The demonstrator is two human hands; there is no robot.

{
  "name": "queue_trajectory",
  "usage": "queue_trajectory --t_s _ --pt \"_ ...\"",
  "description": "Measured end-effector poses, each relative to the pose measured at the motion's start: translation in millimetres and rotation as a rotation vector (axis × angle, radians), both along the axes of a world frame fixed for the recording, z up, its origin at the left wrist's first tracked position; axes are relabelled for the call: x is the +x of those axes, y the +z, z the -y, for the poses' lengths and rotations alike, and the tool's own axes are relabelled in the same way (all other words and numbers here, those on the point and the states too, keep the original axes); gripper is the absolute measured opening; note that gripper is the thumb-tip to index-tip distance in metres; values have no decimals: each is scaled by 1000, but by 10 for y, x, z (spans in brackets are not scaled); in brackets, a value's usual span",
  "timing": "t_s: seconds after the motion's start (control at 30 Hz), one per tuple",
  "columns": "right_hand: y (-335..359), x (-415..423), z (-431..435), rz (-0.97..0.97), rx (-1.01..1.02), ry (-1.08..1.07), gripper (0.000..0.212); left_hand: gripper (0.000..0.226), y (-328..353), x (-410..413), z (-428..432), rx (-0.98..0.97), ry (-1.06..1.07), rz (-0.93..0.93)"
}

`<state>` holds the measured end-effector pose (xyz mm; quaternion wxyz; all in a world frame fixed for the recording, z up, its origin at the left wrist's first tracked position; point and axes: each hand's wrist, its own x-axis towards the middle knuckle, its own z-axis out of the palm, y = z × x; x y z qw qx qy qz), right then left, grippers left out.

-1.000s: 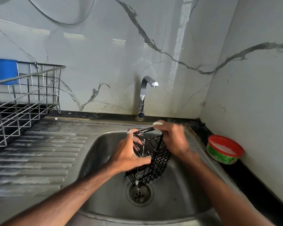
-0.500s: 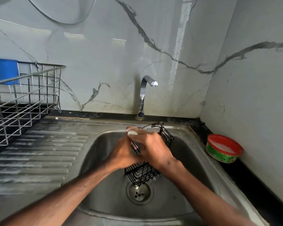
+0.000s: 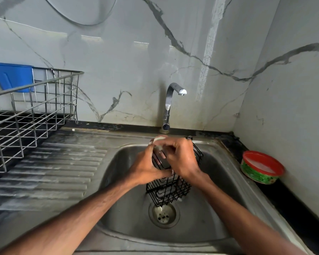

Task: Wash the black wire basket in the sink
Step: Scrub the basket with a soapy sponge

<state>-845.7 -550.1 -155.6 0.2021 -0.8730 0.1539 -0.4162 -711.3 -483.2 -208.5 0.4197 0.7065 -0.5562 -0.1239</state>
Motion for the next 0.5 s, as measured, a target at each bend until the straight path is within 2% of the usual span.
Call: queue_trajectory --t_s 0.07,0.13,0.27,0.37,0.5 --pt "84 -34 15 -3 -28 11 41 79 31 -42 -33 34 1 10" --pt "96 -73 20 -105 -99 66 44 79 162 -87 -119 37 6 86" --pt "-55 -180 -60 -315 -263 102 54 98 464 -144 -327 55 -60 144" --pt "-154 -417 -51 -309 -311 130 55 100 353 -37 -253 15 -31 104" --pt "-148 -515 22 -243 -292 71 60 97 345 -85 -263 9 6 157"
